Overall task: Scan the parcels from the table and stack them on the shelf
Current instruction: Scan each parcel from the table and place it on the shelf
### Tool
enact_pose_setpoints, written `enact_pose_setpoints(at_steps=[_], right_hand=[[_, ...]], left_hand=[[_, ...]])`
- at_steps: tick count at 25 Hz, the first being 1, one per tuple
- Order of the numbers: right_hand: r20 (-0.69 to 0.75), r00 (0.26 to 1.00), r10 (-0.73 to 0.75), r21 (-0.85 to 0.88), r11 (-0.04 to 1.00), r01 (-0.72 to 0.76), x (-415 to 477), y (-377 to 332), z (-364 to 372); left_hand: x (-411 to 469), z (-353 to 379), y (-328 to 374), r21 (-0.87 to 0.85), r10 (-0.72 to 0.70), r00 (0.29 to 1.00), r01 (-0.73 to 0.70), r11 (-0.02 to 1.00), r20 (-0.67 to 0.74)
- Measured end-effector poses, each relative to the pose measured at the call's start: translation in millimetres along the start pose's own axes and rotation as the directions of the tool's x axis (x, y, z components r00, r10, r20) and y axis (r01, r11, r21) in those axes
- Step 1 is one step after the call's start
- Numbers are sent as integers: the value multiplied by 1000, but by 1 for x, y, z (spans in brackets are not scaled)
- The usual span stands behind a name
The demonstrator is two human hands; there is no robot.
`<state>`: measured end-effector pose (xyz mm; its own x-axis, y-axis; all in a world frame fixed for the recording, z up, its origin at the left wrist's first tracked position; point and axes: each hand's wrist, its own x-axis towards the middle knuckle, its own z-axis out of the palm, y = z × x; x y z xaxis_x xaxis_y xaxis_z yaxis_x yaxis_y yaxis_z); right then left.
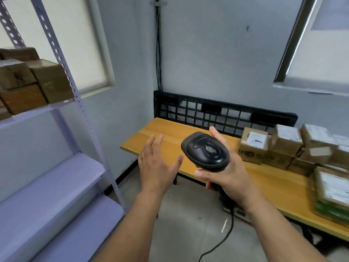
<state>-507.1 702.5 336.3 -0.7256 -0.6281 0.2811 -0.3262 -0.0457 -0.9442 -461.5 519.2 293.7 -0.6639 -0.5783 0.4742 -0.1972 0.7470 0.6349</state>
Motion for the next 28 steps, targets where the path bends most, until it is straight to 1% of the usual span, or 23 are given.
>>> enact_pose_setpoints(at_steps=[6,10,15,20,25,28], right_hand=[[-162,985,51,-10,999,-54,-33,11,-70],[-298,949,100,-30,993,-114,-54,29,-118],[-468,864,188,1,977,-212,-74,57,-178],[-628,737,250,27,954,-300,-86,82,-236],[-725,631,276,22,925,-380,-105,105,-289],[-756,578,309,30,897,-440,-117,112,-320]], left_hand=[[-8,65,56,-62,104,986,-97,993,130],[-15,120,92,-124,154,952,-125,984,265],[-24,194,139,-201,221,869,-144,969,442],[-29,262,180,-294,283,743,-121,948,606],[-32,318,208,-356,350,641,-125,926,683],[-42,345,229,-344,323,602,-85,935,730]])
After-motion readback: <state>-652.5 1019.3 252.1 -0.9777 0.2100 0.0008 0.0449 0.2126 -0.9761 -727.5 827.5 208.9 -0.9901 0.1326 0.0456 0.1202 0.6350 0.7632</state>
